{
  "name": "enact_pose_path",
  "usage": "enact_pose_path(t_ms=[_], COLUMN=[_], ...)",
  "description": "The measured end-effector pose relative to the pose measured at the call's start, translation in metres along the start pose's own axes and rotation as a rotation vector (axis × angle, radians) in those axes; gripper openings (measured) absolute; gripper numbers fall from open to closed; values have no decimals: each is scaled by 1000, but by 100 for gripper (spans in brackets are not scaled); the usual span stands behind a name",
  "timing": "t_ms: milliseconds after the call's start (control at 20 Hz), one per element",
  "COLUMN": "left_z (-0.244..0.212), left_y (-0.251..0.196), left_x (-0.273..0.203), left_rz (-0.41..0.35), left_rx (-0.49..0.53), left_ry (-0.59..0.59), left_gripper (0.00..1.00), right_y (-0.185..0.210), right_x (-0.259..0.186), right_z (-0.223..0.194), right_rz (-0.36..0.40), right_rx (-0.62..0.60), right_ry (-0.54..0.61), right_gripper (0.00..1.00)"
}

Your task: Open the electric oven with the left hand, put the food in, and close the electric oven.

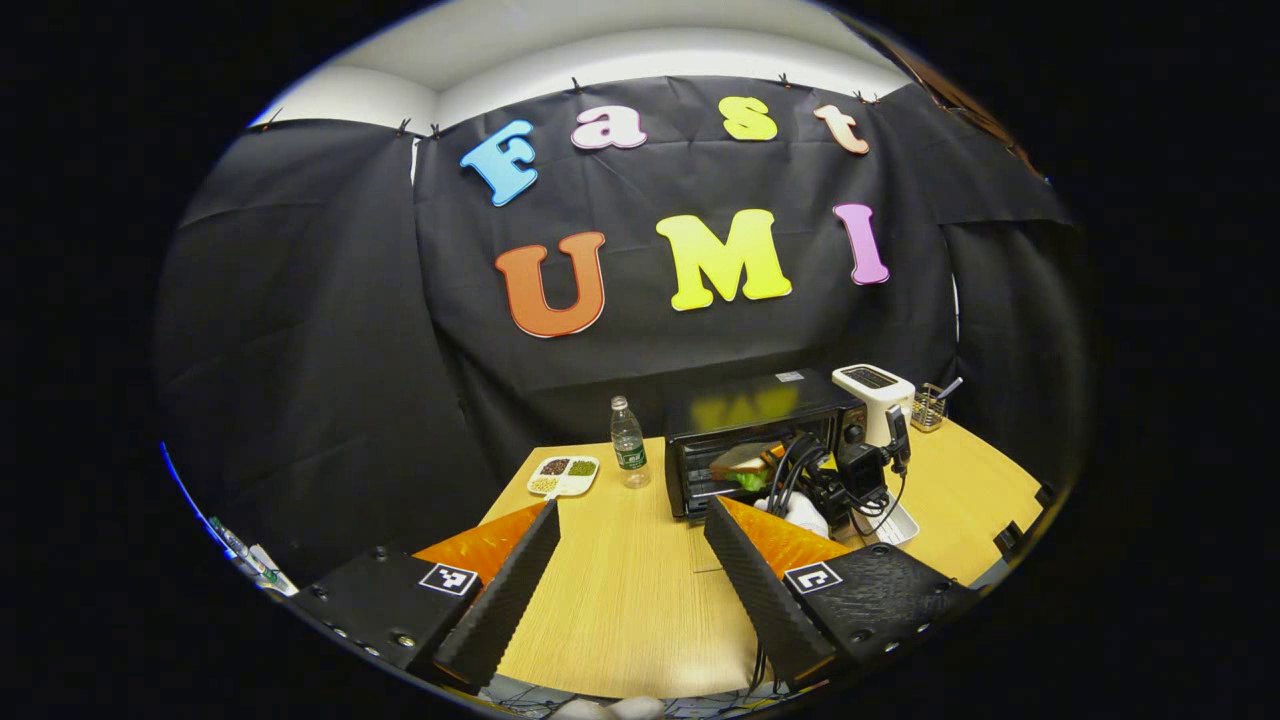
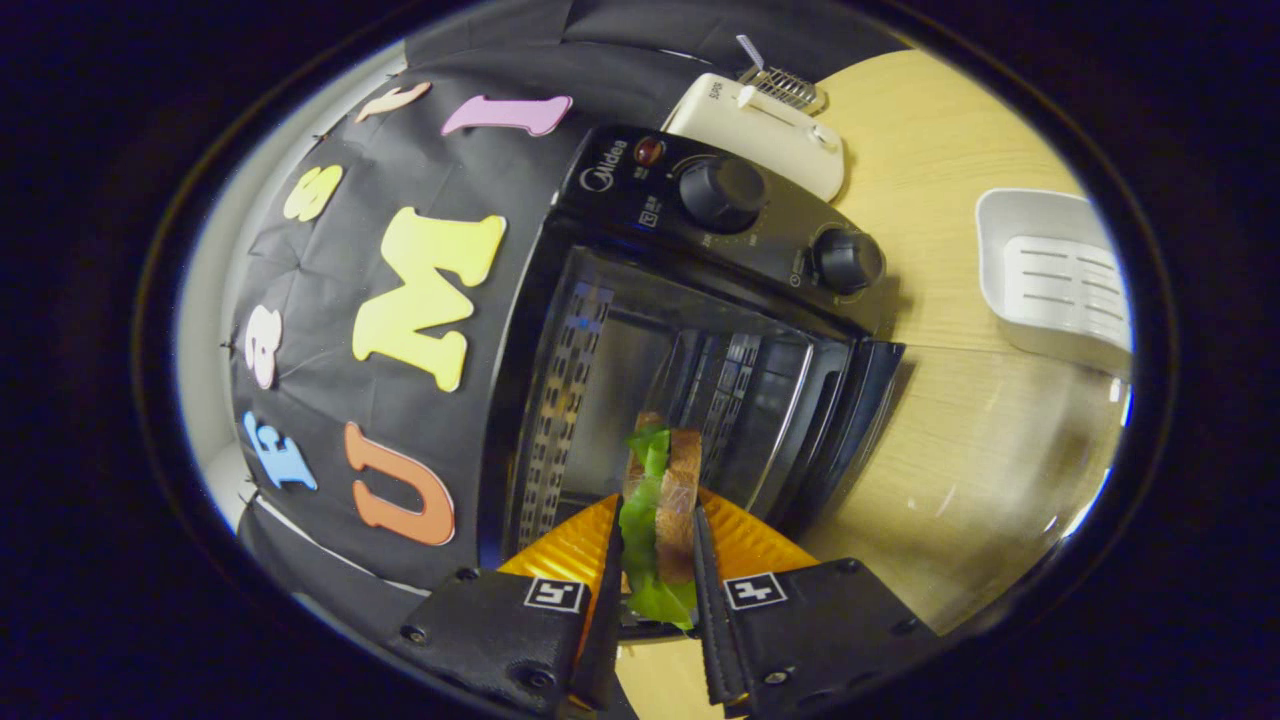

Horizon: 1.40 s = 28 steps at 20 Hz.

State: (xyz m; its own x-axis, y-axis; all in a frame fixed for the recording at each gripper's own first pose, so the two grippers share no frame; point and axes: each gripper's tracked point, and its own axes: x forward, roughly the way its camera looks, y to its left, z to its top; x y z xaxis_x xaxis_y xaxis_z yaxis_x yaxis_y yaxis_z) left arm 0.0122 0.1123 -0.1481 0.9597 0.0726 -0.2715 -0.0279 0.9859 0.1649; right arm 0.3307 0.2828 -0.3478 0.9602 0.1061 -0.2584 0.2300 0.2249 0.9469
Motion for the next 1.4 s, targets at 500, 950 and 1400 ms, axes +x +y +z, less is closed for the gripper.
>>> enact_pose_path(t_ms=[500, 950, 1400], left_z=[-3, 15, 6], left_y=[-7, -18, -37], left_x=[16, 19, 24], left_rz=[-36, -45, -20], left_rx=[-14, -59, -81], left_ry=[27, -6, -32], left_gripper=[96, 96, 96], right_y=[-11, -2, 70], right_x=[14, -33, -173], right_z=[2, 38, 168], right_rz=[-57, -105, 11], right_rx=[-176, -609, -1014], right_ry=[-13, -11, -47], right_gripper=[58, 99, 100])
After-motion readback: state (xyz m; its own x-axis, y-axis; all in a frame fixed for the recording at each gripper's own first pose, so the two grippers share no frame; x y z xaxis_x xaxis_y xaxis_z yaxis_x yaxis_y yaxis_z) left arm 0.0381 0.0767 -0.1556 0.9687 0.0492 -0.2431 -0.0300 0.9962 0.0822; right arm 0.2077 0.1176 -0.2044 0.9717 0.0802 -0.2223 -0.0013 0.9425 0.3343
